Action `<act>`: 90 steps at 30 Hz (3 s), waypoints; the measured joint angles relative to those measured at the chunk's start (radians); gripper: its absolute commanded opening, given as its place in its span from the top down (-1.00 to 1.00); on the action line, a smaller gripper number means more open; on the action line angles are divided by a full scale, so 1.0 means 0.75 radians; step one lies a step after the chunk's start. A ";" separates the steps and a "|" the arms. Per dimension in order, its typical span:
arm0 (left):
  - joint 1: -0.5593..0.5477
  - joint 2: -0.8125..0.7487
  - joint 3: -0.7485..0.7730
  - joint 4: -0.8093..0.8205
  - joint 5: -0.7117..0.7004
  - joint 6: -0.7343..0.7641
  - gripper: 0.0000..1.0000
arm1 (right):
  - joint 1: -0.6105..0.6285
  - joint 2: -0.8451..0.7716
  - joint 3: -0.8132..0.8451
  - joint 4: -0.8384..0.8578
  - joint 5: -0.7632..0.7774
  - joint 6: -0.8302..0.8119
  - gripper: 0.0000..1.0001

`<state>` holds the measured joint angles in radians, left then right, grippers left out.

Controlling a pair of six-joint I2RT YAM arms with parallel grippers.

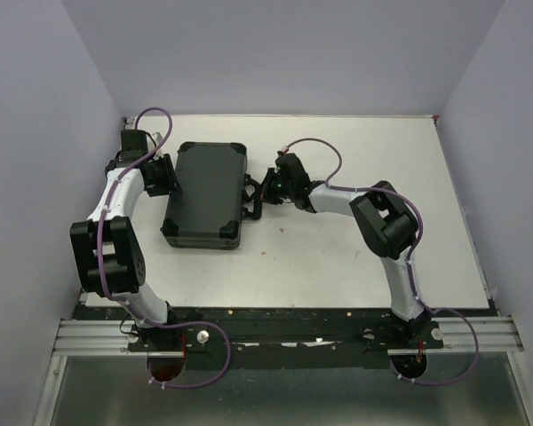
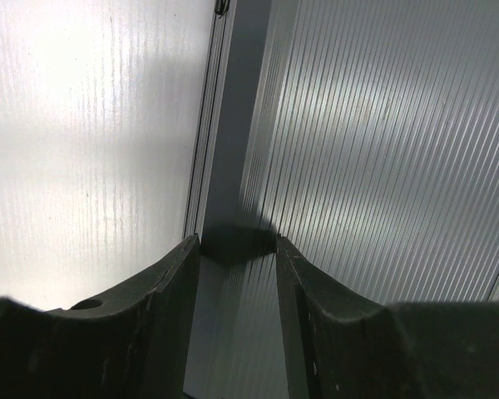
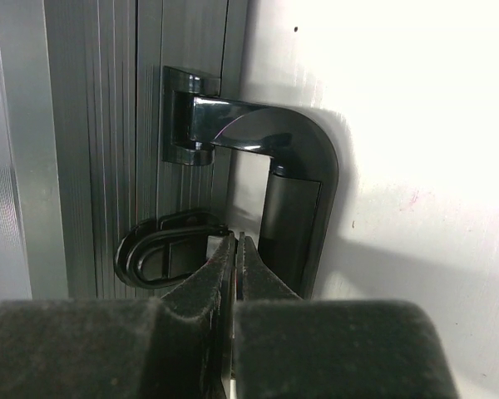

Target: Pack up texas hold em set

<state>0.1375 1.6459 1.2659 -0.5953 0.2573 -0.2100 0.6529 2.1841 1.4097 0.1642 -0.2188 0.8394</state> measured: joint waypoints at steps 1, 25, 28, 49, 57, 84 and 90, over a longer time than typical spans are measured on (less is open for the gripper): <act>0.000 0.001 0.000 -0.001 0.000 0.001 0.05 | 0.004 -0.004 -0.012 0.013 0.013 0.009 0.86; 0.000 0.013 0.016 -0.011 0.001 0.000 0.07 | 0.072 -0.022 -0.026 0.008 0.210 0.005 0.86; 0.000 0.013 0.016 -0.010 0.001 0.000 0.07 | 0.075 -0.022 -0.019 -0.006 0.217 -0.005 0.86; 0.009 0.013 0.016 0.006 -0.014 0.002 0.07 | 0.115 -0.013 0.079 -0.153 0.235 -0.109 0.86; 0.016 0.013 0.016 0.016 -0.026 0.007 0.08 | 0.196 0.019 0.099 -0.216 0.248 -0.067 0.92; 0.018 0.013 0.016 0.019 -0.028 0.007 0.08 | 0.115 -0.057 0.172 -0.384 0.193 -0.155 0.94; 0.018 0.013 0.016 0.019 -0.028 0.007 0.08 | 0.112 -0.032 0.224 -0.394 0.190 -0.163 0.95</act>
<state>0.1509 1.6554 1.2778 -0.5812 0.2363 -0.2050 0.7372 2.1605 1.5780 -0.1310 -0.0761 0.7174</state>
